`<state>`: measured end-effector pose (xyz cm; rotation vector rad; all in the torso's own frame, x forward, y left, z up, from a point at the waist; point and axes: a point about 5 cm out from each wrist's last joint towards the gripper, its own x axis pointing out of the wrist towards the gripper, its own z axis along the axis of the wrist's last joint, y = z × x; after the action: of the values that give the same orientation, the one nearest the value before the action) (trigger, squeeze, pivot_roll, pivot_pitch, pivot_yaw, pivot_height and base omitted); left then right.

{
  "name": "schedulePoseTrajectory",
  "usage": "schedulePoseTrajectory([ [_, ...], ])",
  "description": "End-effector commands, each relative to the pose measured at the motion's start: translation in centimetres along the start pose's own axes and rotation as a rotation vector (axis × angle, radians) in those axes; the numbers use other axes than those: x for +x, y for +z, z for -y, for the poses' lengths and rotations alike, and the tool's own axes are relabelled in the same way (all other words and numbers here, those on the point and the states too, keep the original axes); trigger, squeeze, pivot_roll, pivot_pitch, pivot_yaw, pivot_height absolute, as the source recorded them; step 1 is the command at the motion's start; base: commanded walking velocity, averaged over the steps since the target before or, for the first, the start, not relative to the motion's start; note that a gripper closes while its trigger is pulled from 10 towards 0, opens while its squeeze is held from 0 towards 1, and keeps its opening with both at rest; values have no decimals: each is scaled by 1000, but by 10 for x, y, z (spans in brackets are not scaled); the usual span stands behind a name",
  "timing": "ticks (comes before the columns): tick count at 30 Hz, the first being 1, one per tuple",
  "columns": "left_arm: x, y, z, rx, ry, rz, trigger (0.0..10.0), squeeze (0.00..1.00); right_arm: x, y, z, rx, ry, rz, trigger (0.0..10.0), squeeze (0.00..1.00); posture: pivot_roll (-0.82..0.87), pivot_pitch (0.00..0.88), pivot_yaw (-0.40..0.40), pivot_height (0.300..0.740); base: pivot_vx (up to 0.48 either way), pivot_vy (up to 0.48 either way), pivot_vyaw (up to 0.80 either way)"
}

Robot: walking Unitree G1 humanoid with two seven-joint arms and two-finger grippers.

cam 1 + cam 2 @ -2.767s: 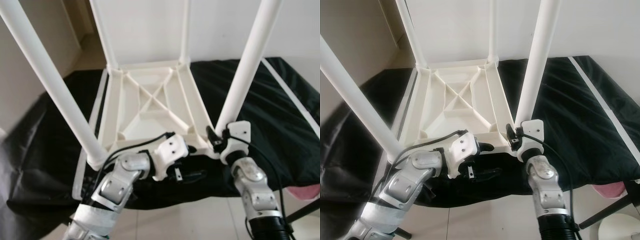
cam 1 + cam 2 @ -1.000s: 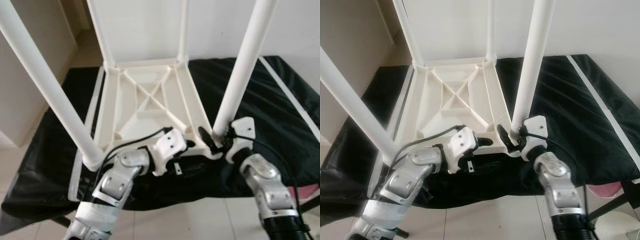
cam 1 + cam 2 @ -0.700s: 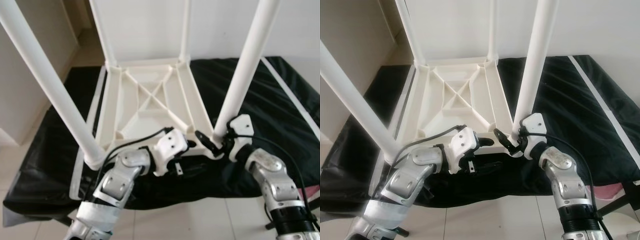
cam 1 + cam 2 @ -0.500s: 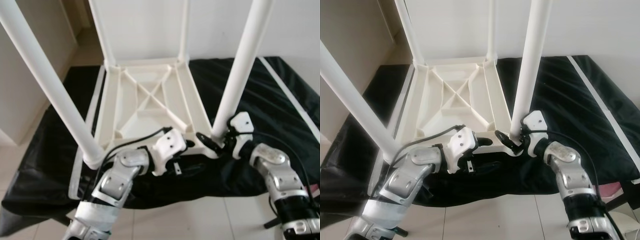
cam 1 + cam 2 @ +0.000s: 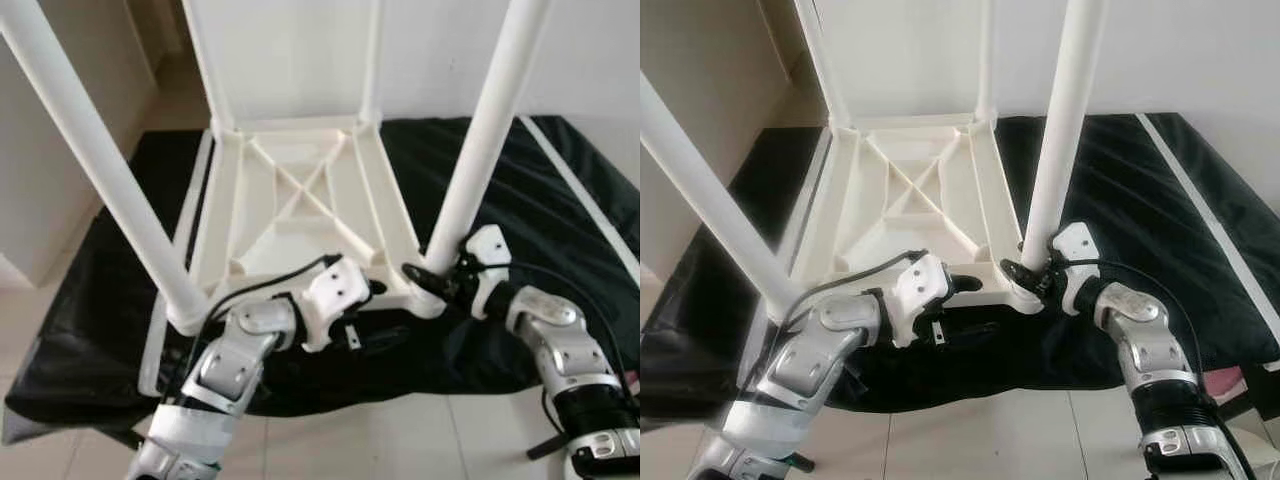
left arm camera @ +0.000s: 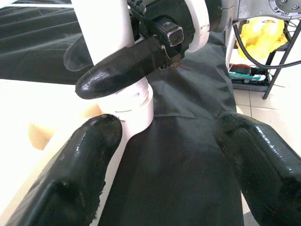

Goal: Building children table

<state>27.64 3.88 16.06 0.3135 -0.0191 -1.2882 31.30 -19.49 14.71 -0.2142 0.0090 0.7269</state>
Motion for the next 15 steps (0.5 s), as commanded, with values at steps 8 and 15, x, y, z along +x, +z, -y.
schedulePoseTrajectory([
  [8,-5,-4,-6,10,108,-26,10000,0,6,-9,-22,85,-187,-50,10000,0,-40,22,8,740,0,0,0],
  [15,-11,-6,-4,14,121,-39,10000,0,3,-12,-29,112,-352,-65,10000,0,-27,41,11,740,0,0,0],
])
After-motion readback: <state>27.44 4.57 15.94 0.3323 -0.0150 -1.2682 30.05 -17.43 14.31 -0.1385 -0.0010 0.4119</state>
